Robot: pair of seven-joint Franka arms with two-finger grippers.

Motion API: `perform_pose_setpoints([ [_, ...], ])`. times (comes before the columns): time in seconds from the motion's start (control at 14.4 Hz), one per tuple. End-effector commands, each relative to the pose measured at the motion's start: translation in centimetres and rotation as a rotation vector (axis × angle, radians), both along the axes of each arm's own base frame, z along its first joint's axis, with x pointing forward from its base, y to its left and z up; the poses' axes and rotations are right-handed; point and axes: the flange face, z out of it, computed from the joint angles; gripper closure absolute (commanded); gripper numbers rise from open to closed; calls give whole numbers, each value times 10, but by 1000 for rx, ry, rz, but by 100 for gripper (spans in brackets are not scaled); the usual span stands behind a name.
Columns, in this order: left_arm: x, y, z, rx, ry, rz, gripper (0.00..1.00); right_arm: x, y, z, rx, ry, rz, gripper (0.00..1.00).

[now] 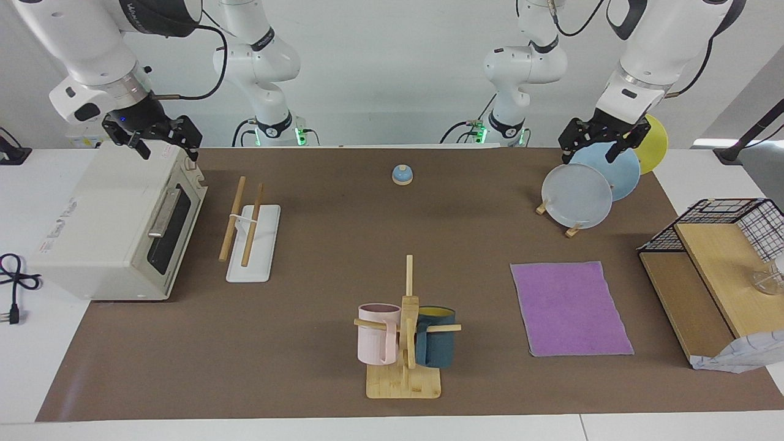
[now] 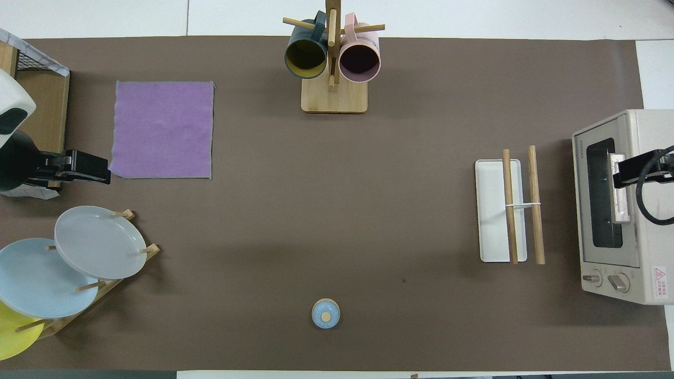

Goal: Fold towel and hang on rack
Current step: 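Move the left gripper to the edge of the purple towel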

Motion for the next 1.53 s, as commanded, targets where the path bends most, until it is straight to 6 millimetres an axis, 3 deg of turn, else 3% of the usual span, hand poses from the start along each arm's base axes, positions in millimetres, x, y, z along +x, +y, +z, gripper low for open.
perform_pose_setpoints([
  [0.0, -8, 2, 0, 9, 3, -15, 0, -7, -1, 2, 7, -9, 14, 0],
  [0.42, -12, -6, -1, -28, 3, 1, 0, -6, -1, 2, 7, -9, 14, 0],
  [0.62, -3, 4, -16, -40, 1, 23, 0, -7, -1, 2, 7, -9, 15, 0],
  [0.76, 20, 33, -59, -59, -16, 76, 0, -7, -1, 2, 7, -9, 15, 0],
  [0.83, 31, 36, -86, -70, -24, 83, 0, -7, -1, 2, 7, -9, 15, 0],
  [1.04, 78, 60, -180, -78, -3, 117, 0, -7, -1, 2, 7, -9, 15, 0],
  [1.11, 88, 76, -207, -88, -6, 135, 0, -7, -1, 2, 7, -9, 14, 0],
  [1.32, 105, 121, -258, -179, -20, 173, 0, -7, -1, 2, 7, -9, 14, 0],
  [1.46, 112, 131, -285, -178, -37, 174, 0, -7, -1, 2, 7, -9, 14, 0],
])
